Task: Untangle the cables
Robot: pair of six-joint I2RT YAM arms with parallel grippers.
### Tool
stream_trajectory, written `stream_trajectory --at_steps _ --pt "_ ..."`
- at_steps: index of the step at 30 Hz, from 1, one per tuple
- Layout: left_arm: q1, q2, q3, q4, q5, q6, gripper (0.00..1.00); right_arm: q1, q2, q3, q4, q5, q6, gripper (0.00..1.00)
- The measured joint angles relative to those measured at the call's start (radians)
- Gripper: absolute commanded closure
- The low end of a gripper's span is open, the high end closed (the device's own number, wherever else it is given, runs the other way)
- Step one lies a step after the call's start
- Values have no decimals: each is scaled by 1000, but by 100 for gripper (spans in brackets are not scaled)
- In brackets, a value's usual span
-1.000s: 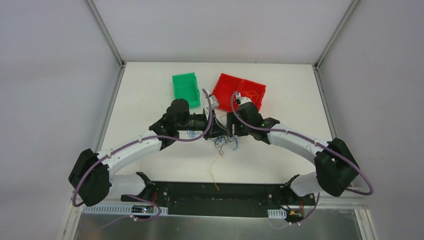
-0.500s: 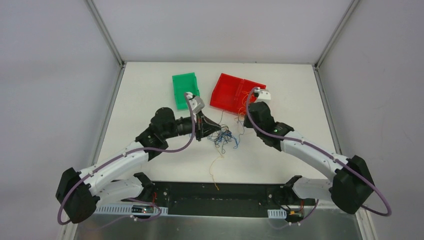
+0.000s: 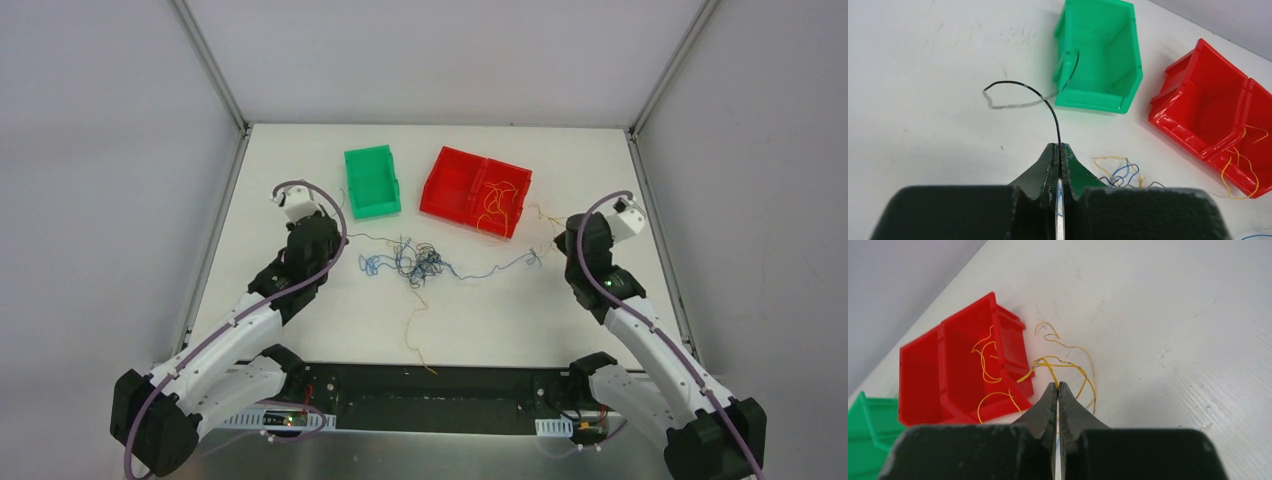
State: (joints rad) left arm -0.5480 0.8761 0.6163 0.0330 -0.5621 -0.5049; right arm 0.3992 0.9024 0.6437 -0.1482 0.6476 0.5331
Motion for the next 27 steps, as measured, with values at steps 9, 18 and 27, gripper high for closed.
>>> stream_trajectory --at_steps 9,18,27 --pt "-1 77 0 45 206 26 68 -47 -157 -54 9 -114 24 100" --pt "-113 372 165 99 667 170 1 -46 -171 -57 31 -251 10 100" --pt "-259 770 447 -27 773 386 3 -46 -165 -63 31 -299 10 100"
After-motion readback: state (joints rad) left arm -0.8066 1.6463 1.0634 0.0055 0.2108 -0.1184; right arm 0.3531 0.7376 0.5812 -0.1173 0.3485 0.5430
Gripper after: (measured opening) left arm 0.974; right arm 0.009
